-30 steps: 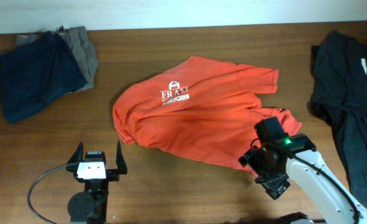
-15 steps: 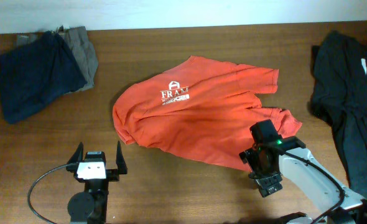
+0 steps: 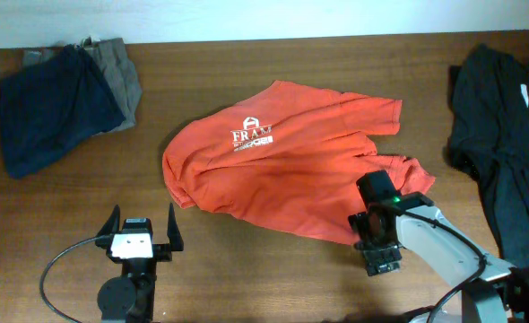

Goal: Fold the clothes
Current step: 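Move the right gripper to the T-shirt's lower right hem, then grasp the T-shirt's left hem with the left gripper, right gripper holding right hem, then lift the T-shirt with both grippers and stretch it apart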

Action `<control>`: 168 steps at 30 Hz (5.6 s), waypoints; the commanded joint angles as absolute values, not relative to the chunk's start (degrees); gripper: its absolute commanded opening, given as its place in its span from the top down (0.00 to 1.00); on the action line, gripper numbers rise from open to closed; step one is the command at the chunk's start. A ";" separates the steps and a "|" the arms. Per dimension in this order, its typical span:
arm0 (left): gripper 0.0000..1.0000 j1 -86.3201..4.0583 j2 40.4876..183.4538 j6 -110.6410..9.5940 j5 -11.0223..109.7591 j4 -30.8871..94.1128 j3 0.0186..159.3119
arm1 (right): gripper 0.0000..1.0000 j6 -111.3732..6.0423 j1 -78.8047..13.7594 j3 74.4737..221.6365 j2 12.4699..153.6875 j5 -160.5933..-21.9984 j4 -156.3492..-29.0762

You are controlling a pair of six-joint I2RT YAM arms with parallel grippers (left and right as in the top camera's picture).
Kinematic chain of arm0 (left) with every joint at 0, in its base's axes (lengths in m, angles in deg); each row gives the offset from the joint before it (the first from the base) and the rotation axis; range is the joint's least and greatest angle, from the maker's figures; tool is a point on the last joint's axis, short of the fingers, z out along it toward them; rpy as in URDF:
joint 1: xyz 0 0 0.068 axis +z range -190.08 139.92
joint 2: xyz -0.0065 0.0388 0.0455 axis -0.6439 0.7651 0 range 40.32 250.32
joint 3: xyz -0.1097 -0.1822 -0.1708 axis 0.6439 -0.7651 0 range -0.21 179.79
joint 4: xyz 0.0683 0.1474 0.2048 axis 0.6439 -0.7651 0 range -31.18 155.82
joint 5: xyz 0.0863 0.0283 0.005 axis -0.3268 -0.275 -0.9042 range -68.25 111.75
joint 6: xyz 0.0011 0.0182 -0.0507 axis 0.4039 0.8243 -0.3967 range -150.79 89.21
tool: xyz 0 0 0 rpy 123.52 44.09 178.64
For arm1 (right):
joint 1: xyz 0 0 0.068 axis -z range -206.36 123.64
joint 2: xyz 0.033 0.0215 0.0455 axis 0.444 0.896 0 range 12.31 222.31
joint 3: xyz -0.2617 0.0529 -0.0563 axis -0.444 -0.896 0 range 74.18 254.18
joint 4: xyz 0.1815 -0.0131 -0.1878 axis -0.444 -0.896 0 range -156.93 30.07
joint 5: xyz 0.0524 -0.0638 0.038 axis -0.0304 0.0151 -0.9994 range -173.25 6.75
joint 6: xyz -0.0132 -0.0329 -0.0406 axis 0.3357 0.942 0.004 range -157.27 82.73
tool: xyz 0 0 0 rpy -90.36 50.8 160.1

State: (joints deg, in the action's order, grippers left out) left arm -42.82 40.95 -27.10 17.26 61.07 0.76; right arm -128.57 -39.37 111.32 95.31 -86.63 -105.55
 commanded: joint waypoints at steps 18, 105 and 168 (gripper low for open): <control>0.01 -42.54 40.66 -27.83 42.53 64.61 0.48 | 0.77 -130.76 -33.34 110.06 97.60 -75.94 -104.85; 0.20 -39.74 137.07 -67.21 27.05 25.53 52.02 | 0.84 -123.18 -24.88 110.08 97.60 -80.07 -104.61; 0.99 -43.09 121.66 -56.55 19.82 10.07 77.02 | 0.96 -100.42 -24.88 156.20 97.52 -66.11 -141.86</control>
State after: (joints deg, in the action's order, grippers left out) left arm -43.09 126.10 -58.16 21.04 11.38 73.26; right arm -108.23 -25.28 150.54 98.00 -67.61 -140.39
